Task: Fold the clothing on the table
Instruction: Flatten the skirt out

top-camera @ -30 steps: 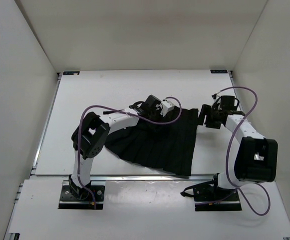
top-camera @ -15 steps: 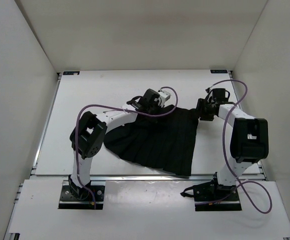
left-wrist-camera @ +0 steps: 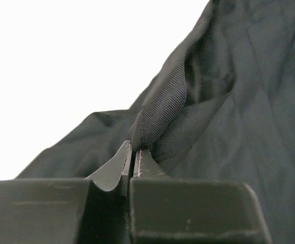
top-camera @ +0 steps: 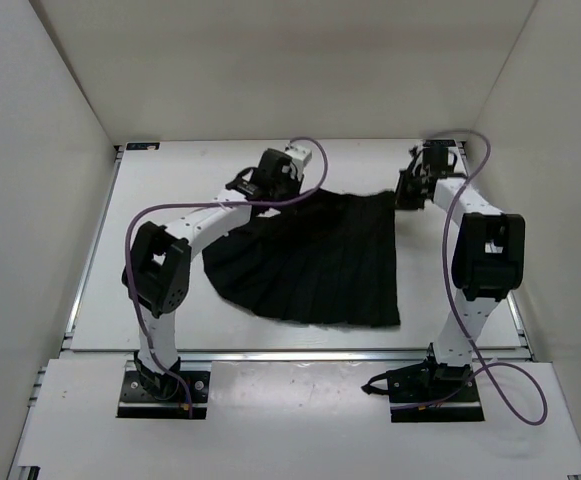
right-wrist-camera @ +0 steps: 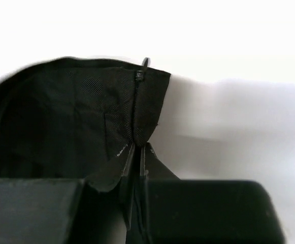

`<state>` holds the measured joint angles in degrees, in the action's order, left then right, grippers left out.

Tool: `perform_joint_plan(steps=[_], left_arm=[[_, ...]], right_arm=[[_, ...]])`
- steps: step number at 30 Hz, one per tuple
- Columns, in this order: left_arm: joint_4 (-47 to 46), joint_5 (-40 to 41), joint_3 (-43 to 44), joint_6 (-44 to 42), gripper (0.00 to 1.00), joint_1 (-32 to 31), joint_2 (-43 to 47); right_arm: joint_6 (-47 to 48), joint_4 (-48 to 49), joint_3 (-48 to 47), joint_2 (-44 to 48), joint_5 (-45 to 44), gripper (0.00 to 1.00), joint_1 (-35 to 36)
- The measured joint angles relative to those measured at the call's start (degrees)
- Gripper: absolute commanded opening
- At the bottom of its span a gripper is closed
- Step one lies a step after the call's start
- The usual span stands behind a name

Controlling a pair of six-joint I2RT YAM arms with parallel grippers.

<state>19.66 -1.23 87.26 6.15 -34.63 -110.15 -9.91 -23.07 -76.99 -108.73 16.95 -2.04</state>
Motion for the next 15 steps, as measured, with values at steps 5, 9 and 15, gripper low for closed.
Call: perform_joint_plan(steps=[5, 9, 15], left_arm=[[3.21, 0.5, 16.17, -0.17, 0.0, 6.91, -1.27], [1.55, 2.67, 34.84, -1.84, 0.0, 11.21, -2.97], [-5.05, 1.97, 29.31, -4.24, 0.0, 11.98, 8.66]], right_arm=[[1.66, -4.96, -26.67, -3.26, 0.07, 0.0, -0.13], [1.57, -1.64, -44.54, -1.88, 2.56, 0.0, -0.98], [5.79, 4.9, -31.69, 14.45, 5.14, 0.0, 0.63]])
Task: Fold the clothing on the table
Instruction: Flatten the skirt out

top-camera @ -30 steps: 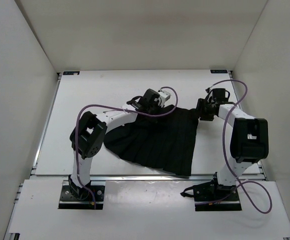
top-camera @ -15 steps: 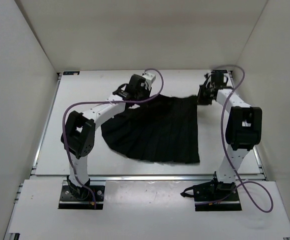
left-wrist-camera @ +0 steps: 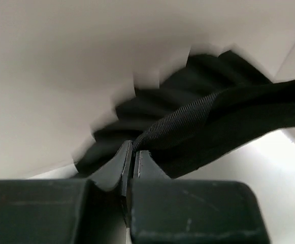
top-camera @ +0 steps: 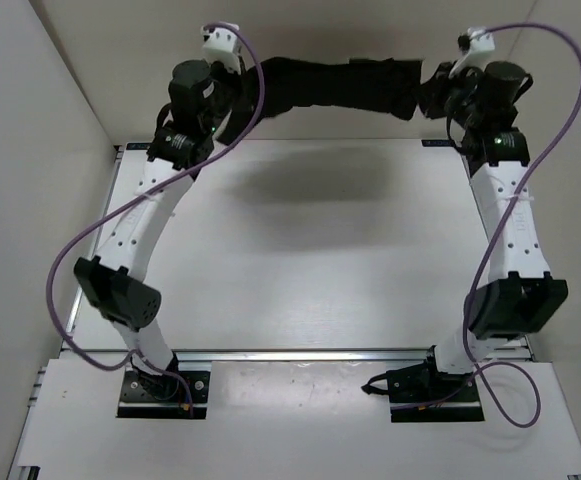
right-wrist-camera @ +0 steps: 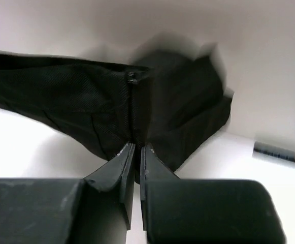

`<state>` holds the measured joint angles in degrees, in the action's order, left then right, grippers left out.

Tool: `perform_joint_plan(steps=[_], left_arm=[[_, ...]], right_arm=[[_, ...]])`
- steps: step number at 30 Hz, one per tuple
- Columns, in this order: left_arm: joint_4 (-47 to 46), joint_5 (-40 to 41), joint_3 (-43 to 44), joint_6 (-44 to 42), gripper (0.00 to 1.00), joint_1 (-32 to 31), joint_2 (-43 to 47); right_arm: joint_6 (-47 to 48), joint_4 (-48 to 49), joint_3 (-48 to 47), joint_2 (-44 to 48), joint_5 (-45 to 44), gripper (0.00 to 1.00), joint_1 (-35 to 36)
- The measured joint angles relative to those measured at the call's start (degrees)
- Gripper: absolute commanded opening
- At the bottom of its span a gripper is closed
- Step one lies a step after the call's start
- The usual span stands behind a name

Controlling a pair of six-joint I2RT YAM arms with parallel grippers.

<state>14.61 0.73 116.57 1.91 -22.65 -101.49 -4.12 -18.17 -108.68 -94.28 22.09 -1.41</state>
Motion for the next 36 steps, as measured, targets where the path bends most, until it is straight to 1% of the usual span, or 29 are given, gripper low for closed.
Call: perform_joint_plan(steps=[1, 3, 4, 6, 7, 8, 9, 10, 11, 13, 15, 17, 19, 21, 23, 24, 26, 29, 31, 34, 36], left_arm=[[-0.55, 0.44, -4.61, -0.68, 0.0, -0.52, 2.86], [-3.17, 2.16, -18.8, -1.81, 0.0, -2.14, 10.1], [-3.37, 2.99, -25.99, -2.05, 0.01, -3.1, 13.44], [-5.07, 3.96, -42.1, -1.4, 0.14, -5.22, 19.98], [-4.66, 3.67, -50.05, -0.5, 0.4, -6.01, 23.21], [-3.1, 2.67, -58.31, 0.94, 0.85, -6.75, 26.47], [-1.01, 1.57, -63.65, 1.79, 0.99, -6.86, 28.92], [0.83, 0.55, -68.7, 3.65, 0.99, -6.58, 31.67], [3.45, 0.09, -72.63, 5.27, 0.98, -5.79, 34.75], [7.39, 0.09, -75.91, 7.28, 0.98, -4.26, 40.7], [7.91, -0.15, -75.71, 8.52, 0.99, -1.92, 45.59], [7.34, -1.01, -74.07, 9.2, 0.98, 0.9, 47.6], [6.71, -1.07, -71.89, 9.81, 0.99, 2.86, 46.97], [6.08, -0.74, -70.53, 10.14, 0.99, 2.69, 44.68], [6.34, -0.96, -69.75, 10.73, 0.98, 1.25, 41.31], [6.49, -1.4, -69.53, 11.37, 0.96, 0.66, 39.23], [7.52, -2.4, -69.46, 12.96, 0.95, -0.02, 36.02], [9.16, -3.39, -70.01, 15.82, 0.95, -0.68, 33.0], [10.27, -3.67, -70.6, 17.38, 0.92, -1.29, 32.5], [12.31, -4.46, -70.73, 19.39, 0.88, -2.78, 30.93], [13.79, -4.98, -70.71, 20.24, 0.86, -3.58, 28.92]], right_arm=[[0.9, 0.87, 5.03, 2.6, -0.22, 0.0, 0.57], [2.62, 2.71, 18.27, 7.76, -1.01, 0.0, 2.73], [2.97, 2.93, 24.57, 9.62, -1.53, 0.04, 3.67], [3.34, 2.64, 39.5, 12.9, -2.19, 0.21, 6.12], [3.04, 2.38, 45.51, 14.19, -2.27, 0.49, 7.32], [2.56, 0.61, 53.0, 15.98, -2.32, 0.7, 9.03], [1.66, -1.31, 57.57, 17.57, -2.45, 0.81, 10.12], [1.27, -3.28, 62.1, 19.8, -2.47, 0.98, 11.45], [0.48, -5.68, 65.05, 22.38, -2.1, 0.99, 12.26], [-0.66, -9.86, 67.71, 28.85, -1.36, 0.99, 11.56], [-1.73, -9.46, 67.25, 33.73, -0.61, 0.99, 8.7], [-2.47, -8.37, 65.44, 36.39, -0.04, 0.99, 5.51], [-3.34, -7.1, 63.39, 36.28, -0.33, 0.99, 3.67], [-4.07, -6.4, 62.2, 34.45, -0.72, 0.98, 4.11], [-5.16, -6.19, 61.72, 31.87, -1.18, 0.97, 6.05], [-5.7, -6.38, 61.75, 30.67, -1.42, 0.97, 7.39], [-6.82, -6.69, 61.92, 28.74, -1.79, 0.97, 9.73], [-8.31, -6.51, 64.57, 28.26, -1.49, 0.95, 11.08], [-9.22, -7.15, 67.23, 28.3, -1.4, 0.89, 10.08], [-9.64, -11.1, 69.85, 28.06, -1.51, 0.87, 8.37], [-9.64, -13.38, 69.94, 27.19, -1.57, 0.88, 8.9]])
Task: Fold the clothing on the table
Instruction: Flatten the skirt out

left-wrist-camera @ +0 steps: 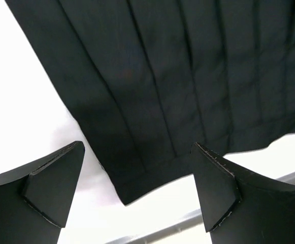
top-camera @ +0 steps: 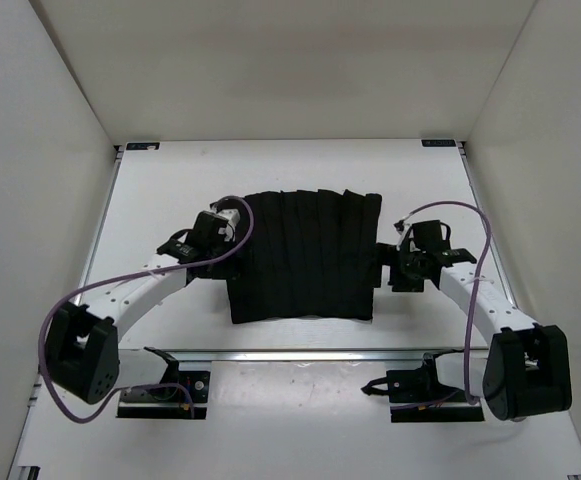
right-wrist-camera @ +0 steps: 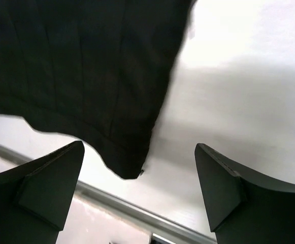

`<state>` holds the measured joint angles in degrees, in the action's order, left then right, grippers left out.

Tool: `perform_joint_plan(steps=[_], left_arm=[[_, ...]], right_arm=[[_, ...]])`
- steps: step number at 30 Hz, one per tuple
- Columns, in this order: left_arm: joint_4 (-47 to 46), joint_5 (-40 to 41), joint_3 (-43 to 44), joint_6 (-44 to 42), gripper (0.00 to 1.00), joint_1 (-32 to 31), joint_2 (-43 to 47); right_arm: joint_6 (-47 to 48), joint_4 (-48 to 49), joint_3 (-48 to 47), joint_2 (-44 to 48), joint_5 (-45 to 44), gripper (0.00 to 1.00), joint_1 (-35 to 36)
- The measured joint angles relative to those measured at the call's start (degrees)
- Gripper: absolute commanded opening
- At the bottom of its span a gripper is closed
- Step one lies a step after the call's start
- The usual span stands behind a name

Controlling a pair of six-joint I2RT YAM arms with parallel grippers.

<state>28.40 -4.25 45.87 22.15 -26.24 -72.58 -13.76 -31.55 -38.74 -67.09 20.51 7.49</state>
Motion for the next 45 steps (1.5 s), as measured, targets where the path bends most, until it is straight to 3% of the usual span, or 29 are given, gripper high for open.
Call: perform_joint_plan(steps=[4, 10, 17, 23, 27, 32, 35, 41, 45], left_arm=[[2.38, -2.23, -1.77, 1.88, 0.83, -0.76, -2.56], [4.55, -2.86, -7.06, 5.53, 0.82, -0.85, 0.76], [3.93, -3.1, -10.6, 9.46, 0.76, -0.96, 3.04], [2.89, -3.23, -13.6, 11.63, 0.68, -0.7, 4.5], [1.49, -3.52, -14.8, 13.31, 0.65, -1.16, 5.14], [-1.51, -4.46, -15.43, 14.71, 0.6, -1.25, 4.9], [-3.21, -4.61, -15.89, 15.43, 0.58, -1.18, 4.92], [-5.07, -4.87, -16.2, 16.74, 0.56, -1.18, 4.63], [-5.29, -4.81, -16.59, 17.22, 0.44, -1.16, 5.07]], right_arm=[[0.02, -1.46, 0.24, -2.43, 0.07, 0.85, 4.9], [-1.22, -1.81, 3.78, -4.61, 1.38, 0.81, 7.13], [-2.58, -0.96, 3.61, -6.47, 1.57, 0.63, 9.77], [-3.21, -0.68, 3.28, -7.72, 2.03, 0.59, 9.7], [-3.17, -0.66, 3.28, -7.96, 1.88, 0.45, 9.22], [-3.19, -0.66, 3.32, -8.85, 1.84, 0.39, 8.85], [-2.97, -0.68, 3.32, -9.09, 1.62, 0.27, 8.96], [-2.8, -0.55, 3.32, -10.71, 2.45, 0.17, 7.67], [-2.73, -0.59, 3.32, -10.91, 2.71, 0.09, 7.32]])
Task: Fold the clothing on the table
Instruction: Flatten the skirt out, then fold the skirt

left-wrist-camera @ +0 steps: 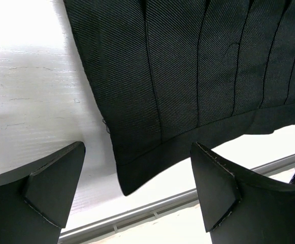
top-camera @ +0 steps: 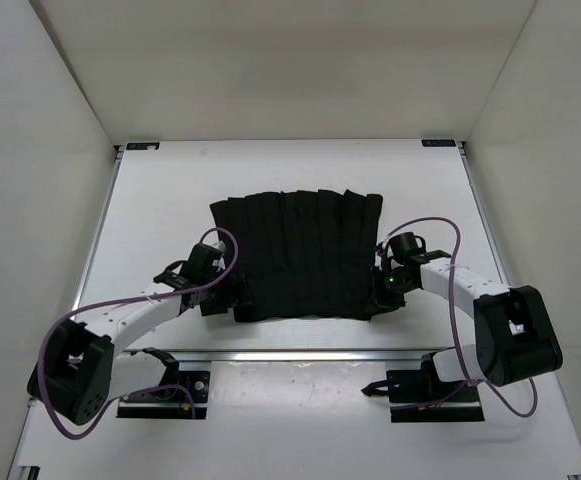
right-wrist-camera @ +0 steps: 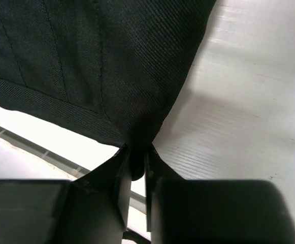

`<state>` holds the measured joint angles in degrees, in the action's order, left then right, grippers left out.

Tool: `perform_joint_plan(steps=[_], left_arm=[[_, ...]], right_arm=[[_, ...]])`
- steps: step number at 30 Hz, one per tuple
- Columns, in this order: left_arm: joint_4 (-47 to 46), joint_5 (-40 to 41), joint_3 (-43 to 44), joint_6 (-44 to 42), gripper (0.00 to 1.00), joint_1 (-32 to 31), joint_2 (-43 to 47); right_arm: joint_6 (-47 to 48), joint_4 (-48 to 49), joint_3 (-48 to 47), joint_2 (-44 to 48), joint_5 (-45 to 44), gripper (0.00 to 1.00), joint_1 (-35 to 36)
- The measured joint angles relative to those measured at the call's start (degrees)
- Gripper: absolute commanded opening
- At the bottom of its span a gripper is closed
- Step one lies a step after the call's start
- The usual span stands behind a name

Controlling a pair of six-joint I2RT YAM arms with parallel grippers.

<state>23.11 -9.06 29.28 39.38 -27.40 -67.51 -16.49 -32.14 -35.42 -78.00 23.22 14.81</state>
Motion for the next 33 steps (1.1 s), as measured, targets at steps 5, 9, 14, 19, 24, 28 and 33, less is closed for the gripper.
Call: perform_joint_plan(steps=[5, 9, 14, 19, 24, 28, 33], left_arm=[[-1.01, 0.0, -0.7, 0.81, 0.28, -0.13, 0.46], [-1.57, -0.09, -0.2, 1.2, 0.07, -0.76, -0.63], [-2.1, -0.5, 0.04, 1.7, 0.02, -0.85, -1.22], [-2.21, -0.68, 0.11, 1.86, 0.38, -0.85, -1.4], [-2.19, -0.66, 0.15, 1.95, 0.64, -0.85, -1.38], [-1.97, -0.52, 0.15, 2.05, 0.87, -0.87, -1.11], [-0.35, 0.13, 0.13, 2.1, 0.99, -0.81, -0.17]], right_arm=[[0.11, 0.07, 0.0, -0.2, -0.07, 0.06, 0.0], [0.13, 0.09, 0.0, -0.26, 0.07, 0.06, 0.02], [0.11, 0.31, 0.07, -0.13, 0.15, 0.1, 0.09], [0.13, 0.61, 0.11, 0.42, 0.39, 0.22, 0.17], [0.15, 0.85, 0.11, 0.68, 0.72, 0.3, 0.17], [0.0, 1.11, 0.11, 0.94, 1.81, 0.47, 0.24], [-0.07, 1.49, -0.2, 2.16, 3.61, 0.74, 0.46]])
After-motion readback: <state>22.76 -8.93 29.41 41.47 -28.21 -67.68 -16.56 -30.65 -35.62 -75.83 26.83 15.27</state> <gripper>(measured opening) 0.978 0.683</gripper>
